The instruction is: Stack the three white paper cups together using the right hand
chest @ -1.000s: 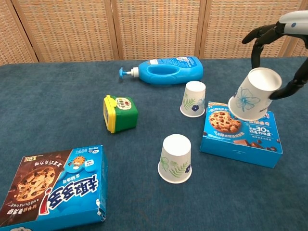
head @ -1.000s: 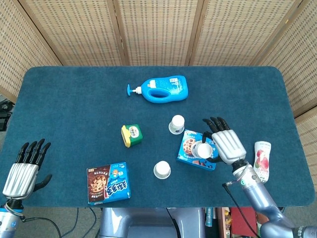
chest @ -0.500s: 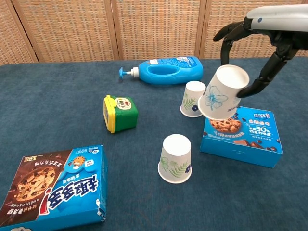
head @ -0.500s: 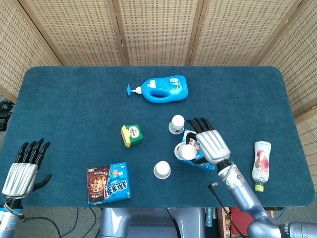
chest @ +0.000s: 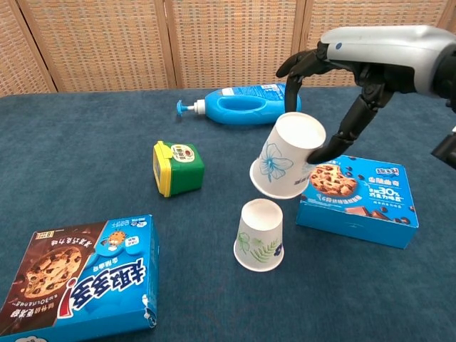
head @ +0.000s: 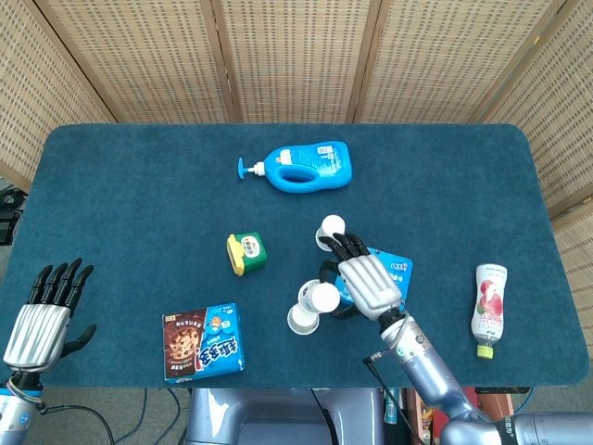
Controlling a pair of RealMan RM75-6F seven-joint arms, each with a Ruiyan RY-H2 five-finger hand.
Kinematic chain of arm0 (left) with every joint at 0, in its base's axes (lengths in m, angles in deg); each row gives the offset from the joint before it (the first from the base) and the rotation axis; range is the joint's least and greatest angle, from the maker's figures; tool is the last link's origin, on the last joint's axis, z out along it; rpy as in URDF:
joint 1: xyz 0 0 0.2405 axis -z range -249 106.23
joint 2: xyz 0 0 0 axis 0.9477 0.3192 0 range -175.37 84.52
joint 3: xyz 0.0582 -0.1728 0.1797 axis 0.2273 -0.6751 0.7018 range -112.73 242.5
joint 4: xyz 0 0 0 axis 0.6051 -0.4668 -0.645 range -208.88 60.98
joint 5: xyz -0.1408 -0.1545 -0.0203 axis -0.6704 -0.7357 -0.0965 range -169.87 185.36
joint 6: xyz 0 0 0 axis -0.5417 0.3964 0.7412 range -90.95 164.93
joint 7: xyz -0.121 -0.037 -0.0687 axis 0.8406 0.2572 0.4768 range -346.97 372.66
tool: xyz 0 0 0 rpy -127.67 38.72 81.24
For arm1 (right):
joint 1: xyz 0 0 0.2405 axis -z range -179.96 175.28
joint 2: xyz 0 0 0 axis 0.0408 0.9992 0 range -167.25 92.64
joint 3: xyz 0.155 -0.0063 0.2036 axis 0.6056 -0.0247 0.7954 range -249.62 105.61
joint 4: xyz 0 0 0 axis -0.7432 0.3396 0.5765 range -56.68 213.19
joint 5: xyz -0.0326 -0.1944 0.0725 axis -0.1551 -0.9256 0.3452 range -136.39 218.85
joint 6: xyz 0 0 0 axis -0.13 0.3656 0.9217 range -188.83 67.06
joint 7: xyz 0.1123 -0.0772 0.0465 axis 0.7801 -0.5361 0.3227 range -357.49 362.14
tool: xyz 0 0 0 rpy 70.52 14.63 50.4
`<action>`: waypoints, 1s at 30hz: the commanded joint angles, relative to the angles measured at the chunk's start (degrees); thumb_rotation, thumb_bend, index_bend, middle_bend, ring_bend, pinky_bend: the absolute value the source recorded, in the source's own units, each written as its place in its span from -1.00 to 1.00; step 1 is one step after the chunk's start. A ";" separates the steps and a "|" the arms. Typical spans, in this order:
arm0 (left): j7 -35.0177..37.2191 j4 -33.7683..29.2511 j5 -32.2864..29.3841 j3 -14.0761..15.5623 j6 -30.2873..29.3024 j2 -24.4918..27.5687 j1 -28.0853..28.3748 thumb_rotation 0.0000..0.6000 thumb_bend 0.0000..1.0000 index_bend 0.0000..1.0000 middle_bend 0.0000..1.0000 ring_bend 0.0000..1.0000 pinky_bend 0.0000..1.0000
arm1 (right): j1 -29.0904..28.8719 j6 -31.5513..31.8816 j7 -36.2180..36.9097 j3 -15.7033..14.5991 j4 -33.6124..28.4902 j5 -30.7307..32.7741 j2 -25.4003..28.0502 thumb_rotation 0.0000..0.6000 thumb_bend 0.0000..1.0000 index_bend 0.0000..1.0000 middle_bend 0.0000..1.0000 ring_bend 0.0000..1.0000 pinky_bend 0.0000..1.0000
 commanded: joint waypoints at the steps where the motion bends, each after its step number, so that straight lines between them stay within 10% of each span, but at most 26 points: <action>1: 0.03 0.01 -0.05 -0.04 0.00 0.00 0.01 1.00 -0.47 -1.00 -1.00 -1.00 -1.00 | -0.35 0.49 0.06 -0.01 -0.17 0.43 -0.80 1.00 -0.80 0.11 -0.64 -1.00 -0.82; 30: 0.29 0.10 0.02 -0.02 -0.03 -0.04 0.05 1.00 -0.47 -1.00 -1.00 -1.00 -1.00 | -1.62 1.26 -0.42 -3.57 1.89 3.41 -4.76 1.00 -0.80 0.12 -0.64 -1.00 -0.82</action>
